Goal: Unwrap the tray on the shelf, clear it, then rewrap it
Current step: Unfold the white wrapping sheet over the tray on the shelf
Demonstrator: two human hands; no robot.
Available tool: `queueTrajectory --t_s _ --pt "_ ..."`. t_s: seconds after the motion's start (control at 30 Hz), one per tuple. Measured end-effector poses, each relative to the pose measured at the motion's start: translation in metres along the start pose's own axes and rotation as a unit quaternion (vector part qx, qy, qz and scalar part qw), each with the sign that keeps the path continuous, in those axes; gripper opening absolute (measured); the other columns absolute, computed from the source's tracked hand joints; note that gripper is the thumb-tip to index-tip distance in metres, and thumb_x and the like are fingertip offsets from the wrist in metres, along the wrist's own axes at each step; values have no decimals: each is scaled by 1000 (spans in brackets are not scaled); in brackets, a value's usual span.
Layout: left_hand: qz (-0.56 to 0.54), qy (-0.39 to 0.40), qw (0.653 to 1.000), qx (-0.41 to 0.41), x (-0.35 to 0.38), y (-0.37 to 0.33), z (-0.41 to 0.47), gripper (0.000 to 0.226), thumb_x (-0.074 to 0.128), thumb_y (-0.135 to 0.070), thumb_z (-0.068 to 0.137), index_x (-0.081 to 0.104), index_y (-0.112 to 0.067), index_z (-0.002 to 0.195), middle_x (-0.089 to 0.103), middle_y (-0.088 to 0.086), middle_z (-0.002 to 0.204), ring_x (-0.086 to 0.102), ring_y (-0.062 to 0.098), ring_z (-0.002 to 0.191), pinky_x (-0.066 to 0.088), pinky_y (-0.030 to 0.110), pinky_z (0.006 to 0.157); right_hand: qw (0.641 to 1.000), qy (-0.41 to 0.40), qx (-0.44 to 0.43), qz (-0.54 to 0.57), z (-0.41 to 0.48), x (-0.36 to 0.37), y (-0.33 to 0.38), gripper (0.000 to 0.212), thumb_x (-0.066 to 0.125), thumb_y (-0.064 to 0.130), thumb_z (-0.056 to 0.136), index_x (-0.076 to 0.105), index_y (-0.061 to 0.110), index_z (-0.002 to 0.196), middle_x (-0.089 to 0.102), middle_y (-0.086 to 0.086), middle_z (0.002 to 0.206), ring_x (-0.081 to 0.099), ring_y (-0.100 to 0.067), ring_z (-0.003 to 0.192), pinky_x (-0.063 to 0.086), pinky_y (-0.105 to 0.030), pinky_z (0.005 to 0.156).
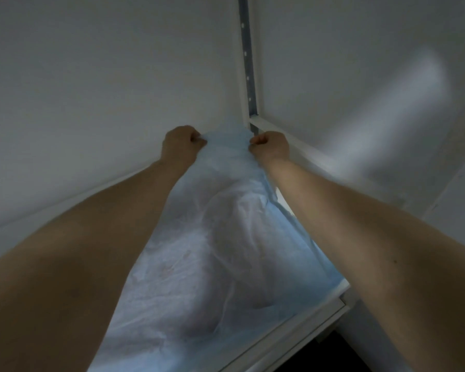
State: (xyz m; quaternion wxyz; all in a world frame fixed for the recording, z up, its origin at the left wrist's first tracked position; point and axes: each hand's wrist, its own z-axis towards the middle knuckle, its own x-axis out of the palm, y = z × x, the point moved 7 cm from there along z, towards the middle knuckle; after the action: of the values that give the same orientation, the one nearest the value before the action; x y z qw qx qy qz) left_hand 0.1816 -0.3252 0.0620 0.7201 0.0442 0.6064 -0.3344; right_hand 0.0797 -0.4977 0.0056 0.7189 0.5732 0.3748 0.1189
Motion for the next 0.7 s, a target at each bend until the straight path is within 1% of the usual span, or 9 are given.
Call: queueTrajectory --t_s 0.03,0.1,0.17,0.2,0.27,0.33,0.43,0.57,0.7 --pt "0 11 1000 12 2 -1 0 31 57 -22 92 63 -3 116 63 17 118 58 31 111 42 31 90 1000 2 4 -19 1 1 1 24 53 6 89 69 1 107 67 -17 115 63 -26 101 51 -28 86" --pt "-1 67 997 31 12 3 -4 47 57 -11 90 50 -5 136 52 15 138 48 28 126 34 28 104 995 20 10 -99 2 4 2 32 46 8 95 60 -1 121 58 -17 130 54 -29 121 40 -29 104" --pt "-7 108 994 6 19 17 -10 61 55 -4 89 33 -8 146 35 13 151 34 26 139 23 26 112 980 40 13 -193 -1 9 2 37 42 9 96 48 -4 130 47 -20 139 41 -32 132 31 -30 109" --pt "2 116 993 -17 19 29 -12 63 53 -4 90 29 -8 148 30 13 153 29 26 141 20 26 114 970 37 9 -238 -5 12 3 38 41 10 96 47 -2 131 45 -21 139 38 -33 133 29 -33 110" --pt "22 124 990 -63 18 56 -16 57 48 -4 93 29 -7 147 27 14 154 28 27 142 20 27 115 952 12 -17 -305 -11 18 10 37 44 13 93 49 3 129 42 -21 139 34 -35 132 26 -36 113" --pt "50 131 984 -111 13 85 -22 52 43 -5 95 33 -5 146 29 14 153 29 28 141 23 31 116 938 11 -80 -337 -17 35 25 36 46 12 91 53 6 126 43 -17 138 33 -34 134 25 -38 114" --pt "121 164 965 -167 6 129 -35 47 40 -12 98 36 -6 144 29 15 153 30 31 140 25 39 117 918 98 -176 -342 -31 73 49 39 46 7 90 56 11 127 49 -11 137 41 -29 131 29 -36 111" --pt "192 192 942 -196 -3 173 -59 44 44 -13 94 45 -8 138 37 16 148 38 34 135 32 42 113 878 257 -238 -326 -57 133 64 45 41 2 94 47 12 138 41 -9 147 38 -26 136 28 -35 113" --pt "222 171 938 -205 -13 200 -76 46 47 -9 91 46 -11 137 42 14 144 42 33 133 35 41 111 831 320 -274 -363 -78 173 65 46 37 4 96 42 9 142 36 -11 150 34 -28 138 28 -36 114"
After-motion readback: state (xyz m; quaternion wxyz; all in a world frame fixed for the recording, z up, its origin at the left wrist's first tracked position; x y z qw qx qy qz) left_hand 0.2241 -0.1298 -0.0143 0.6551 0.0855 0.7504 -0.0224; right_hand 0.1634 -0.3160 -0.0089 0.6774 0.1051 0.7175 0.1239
